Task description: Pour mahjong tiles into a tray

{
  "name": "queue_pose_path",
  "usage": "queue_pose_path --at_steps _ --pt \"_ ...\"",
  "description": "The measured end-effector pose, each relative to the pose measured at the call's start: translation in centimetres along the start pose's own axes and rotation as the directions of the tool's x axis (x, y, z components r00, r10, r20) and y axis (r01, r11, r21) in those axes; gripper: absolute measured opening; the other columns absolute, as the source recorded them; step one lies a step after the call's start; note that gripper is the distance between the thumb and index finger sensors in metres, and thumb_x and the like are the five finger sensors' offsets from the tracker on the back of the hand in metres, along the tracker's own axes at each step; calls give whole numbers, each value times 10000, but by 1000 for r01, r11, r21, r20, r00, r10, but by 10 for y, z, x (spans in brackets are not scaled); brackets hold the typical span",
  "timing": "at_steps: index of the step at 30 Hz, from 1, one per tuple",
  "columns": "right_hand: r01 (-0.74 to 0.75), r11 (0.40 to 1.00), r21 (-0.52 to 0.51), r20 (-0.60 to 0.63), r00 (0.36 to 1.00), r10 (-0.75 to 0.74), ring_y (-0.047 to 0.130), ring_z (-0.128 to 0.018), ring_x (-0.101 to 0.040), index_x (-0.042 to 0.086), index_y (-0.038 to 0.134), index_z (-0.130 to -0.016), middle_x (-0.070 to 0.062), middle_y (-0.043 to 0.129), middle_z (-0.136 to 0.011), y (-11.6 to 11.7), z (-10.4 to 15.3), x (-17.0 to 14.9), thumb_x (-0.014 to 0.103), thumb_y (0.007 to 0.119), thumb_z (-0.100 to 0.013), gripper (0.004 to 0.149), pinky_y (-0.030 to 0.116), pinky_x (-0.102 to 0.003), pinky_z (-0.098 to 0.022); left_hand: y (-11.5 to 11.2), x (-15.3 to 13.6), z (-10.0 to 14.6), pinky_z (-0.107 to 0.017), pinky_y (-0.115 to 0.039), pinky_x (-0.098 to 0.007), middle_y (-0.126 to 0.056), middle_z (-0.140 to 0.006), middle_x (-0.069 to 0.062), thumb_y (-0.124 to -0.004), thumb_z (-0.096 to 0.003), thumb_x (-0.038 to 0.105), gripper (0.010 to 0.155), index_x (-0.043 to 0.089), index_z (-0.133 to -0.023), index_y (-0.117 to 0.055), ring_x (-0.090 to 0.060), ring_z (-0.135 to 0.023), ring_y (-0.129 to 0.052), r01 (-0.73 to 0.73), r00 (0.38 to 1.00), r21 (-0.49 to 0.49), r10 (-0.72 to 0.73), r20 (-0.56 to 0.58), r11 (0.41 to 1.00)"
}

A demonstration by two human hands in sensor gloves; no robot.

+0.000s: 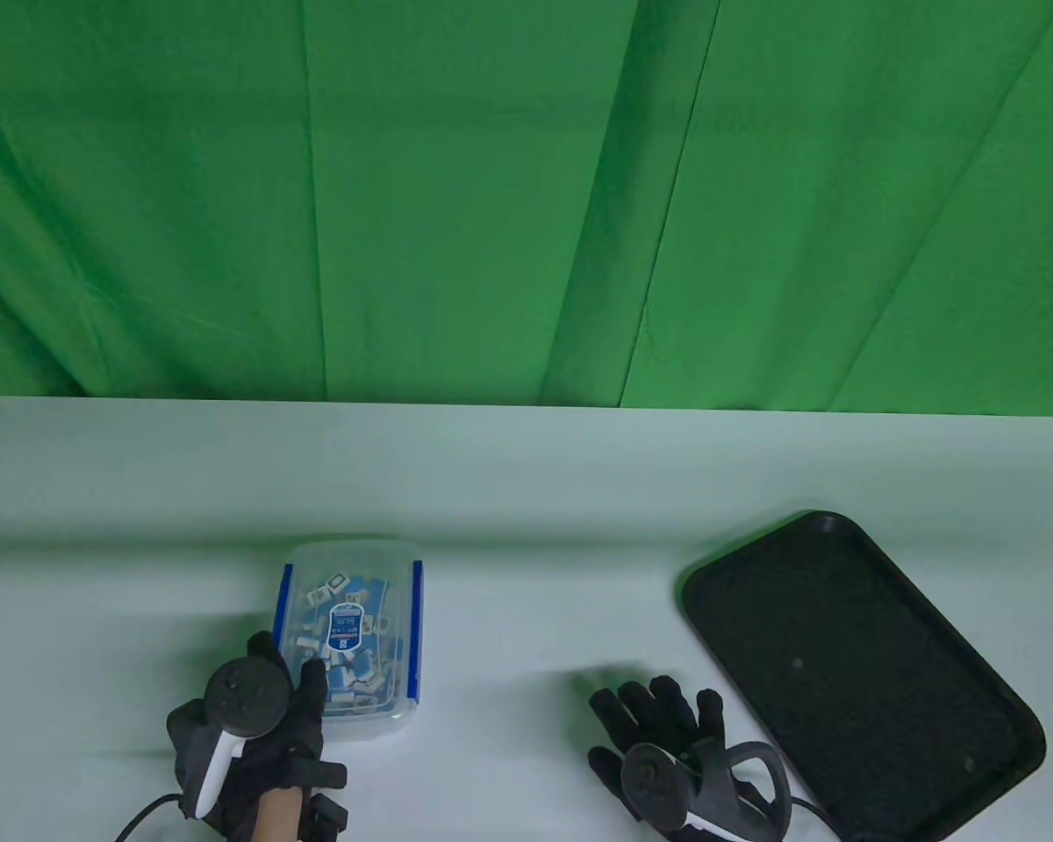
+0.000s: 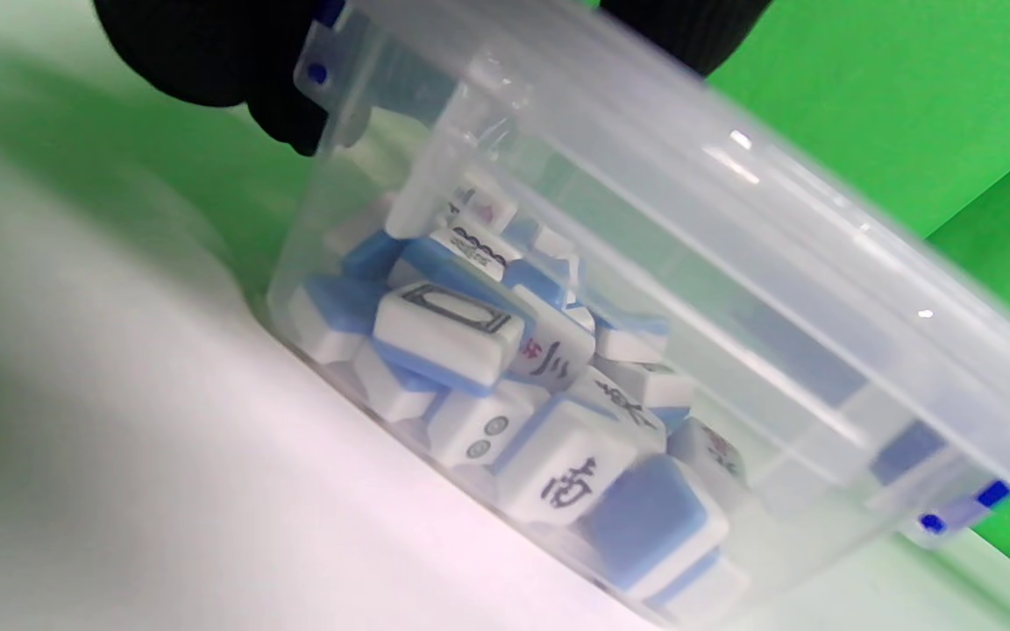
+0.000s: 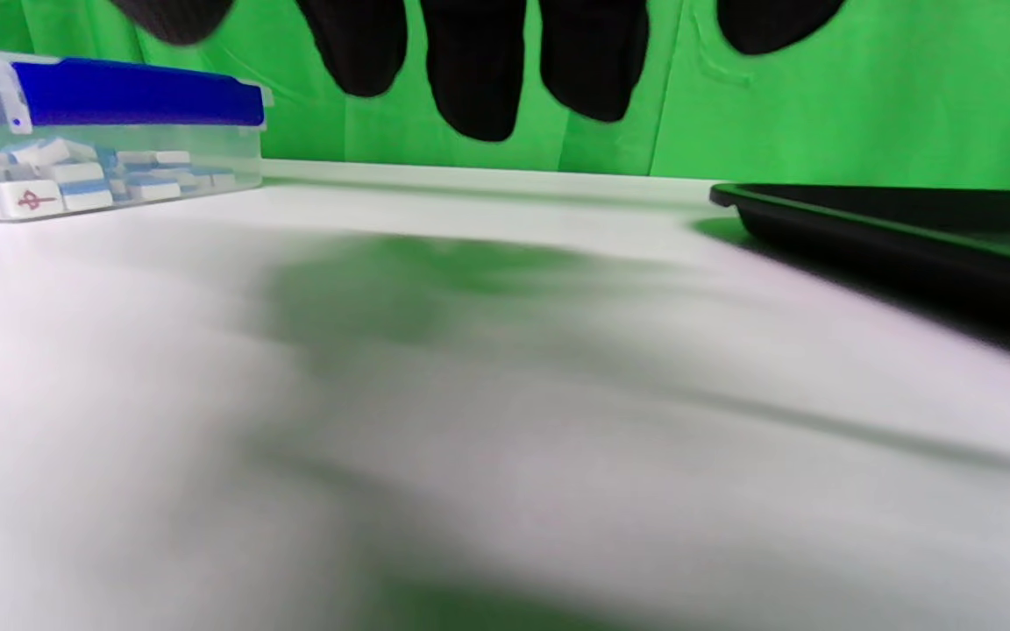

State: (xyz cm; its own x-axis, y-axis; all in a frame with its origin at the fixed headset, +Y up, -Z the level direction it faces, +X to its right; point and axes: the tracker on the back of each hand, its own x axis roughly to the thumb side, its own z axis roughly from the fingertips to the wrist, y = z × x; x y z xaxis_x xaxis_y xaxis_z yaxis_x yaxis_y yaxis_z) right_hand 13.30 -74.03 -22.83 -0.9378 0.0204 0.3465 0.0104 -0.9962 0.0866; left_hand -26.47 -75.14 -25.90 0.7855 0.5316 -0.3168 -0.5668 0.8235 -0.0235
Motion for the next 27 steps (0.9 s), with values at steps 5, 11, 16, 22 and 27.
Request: queue_pose_path --at_steps 5,11,16,22,27 --pt "1 1000 -2 -4 1000 -1 489 -1138 -443 310 443 -1194 -90 550 -1244 0 0 -1 613 507 -634 640 371 -754 -771 -1 1 0 -622 -588 -678 -458 -1097 -414 -593 -672 380 733 -35 -1164 -243 -549 -918 -686 1 1000 -3 -1 5 1000" --pt "0 1000 -5 -8 1000 0 492 -1136 -442 307 441 -1194 -92 552 -1243 0 1 -1 606 505 -636 636 373 -753 -771 -2 2 0 -620 -591 -679 -458 -1095 -416 -593 -671 380 733 -39 -1163 -246 -549 -915 -690 4 1000 -8 -4 13 1000" --pt "4 1000 -8 -16 1000 -5 495 -1136 -444 306 437 -1195 -91 551 -1243 0 1 -3 608 506 -636 640 375 -753 -770 -4 5 0 -619 -592 -678 -459 -1093 -420 -591 -672 380 734 -43 -1161 -244 -549 -913 -692 8 1000 -15 -8 21 1000" --pt "3 1000 -3 -27 1000 -3 495 -1136 -443 305 434 -1196 -94 550 -1244 0 1 -5 612 507 -635 644 376 -755 -770 -7 11 0 -618 -596 -677 -461 -1089 -422 -595 -672 381 740 -47 -1160 -240 -546 -910 -698 8 999 -37 -7 36 999" --pt "5 1000 -14 -33 999 -5 499 -1135 -443 304 436 -1196 -93 552 -1243 -2 1 -7 613 508 -635 645 379 -753 -771 -9 13 -1 -619 -600 -673 -466 -1086 -418 -609 -671 386 755 -47 -1158 -229 -535 -907 -704 -11 999 -61 14 43 998"
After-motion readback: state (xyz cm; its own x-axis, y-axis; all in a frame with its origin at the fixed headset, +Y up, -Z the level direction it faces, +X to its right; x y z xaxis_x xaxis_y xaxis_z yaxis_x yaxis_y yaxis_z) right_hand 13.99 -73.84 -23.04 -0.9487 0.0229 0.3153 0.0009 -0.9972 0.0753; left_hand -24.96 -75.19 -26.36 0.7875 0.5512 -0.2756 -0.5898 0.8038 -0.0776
